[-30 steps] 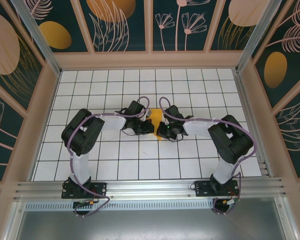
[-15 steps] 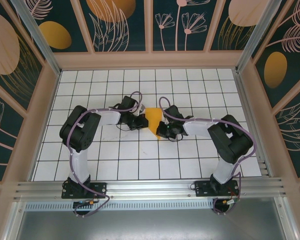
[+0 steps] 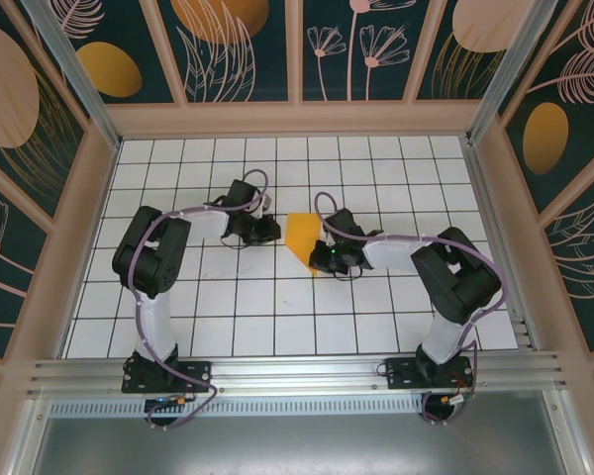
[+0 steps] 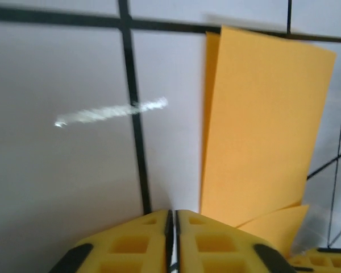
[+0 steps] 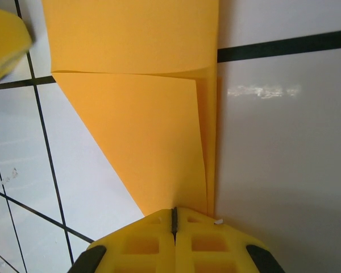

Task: Fold a paper plane with a square sheet of paper (fold left side to right side)
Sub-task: Third fold the triangle at the center of the table, then fourth fold the wing at the center of the table.

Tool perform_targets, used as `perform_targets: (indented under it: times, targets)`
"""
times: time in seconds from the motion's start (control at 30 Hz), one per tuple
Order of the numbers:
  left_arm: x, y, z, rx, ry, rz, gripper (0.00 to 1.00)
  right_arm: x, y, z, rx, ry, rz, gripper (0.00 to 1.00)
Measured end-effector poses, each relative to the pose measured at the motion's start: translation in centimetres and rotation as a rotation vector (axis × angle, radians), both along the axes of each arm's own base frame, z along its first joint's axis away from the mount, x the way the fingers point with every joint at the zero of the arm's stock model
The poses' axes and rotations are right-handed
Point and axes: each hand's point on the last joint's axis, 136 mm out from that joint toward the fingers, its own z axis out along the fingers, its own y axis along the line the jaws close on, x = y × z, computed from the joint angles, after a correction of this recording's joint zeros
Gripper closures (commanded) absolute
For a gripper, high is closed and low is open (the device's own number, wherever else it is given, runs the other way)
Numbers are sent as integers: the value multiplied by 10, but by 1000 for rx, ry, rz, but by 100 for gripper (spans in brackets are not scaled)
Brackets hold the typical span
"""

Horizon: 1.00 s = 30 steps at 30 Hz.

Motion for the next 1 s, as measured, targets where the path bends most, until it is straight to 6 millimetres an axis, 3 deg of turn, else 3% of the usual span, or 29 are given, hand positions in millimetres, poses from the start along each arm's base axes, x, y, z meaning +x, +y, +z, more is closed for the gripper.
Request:
perform_targets:
  times: [0.07,0.17,0.27,0.33,0.47,0.63,0.77,1.0]
  targets:
    - [2,9,5,26,-25,27,68,-2,-2,1,-10,-3,14,96]
    - [-5,24,16,30,-46,69,59,-5,-9,7,-44,-21,26,76]
    - [-17,28,31,-22,-69,88,53,3,-17,27,-69,-100,31,59]
    - [-26,25,37,-74,-69,87,49,14,-21,44,-77,-174,27,55]
    - [-36,16,37,-133,-43,81,47,34,-28,59,-102,-254,21,53]
    - [-35,2,43,-192,-50,62,46,40,-29,39,-153,-236,46,56]
    - [-40,-12,29,-201,-11,37,45,40,-32,22,-192,-209,52,57]
    - [-38,-27,20,-210,16,18,47,41,-35,15,-214,-203,45,58]
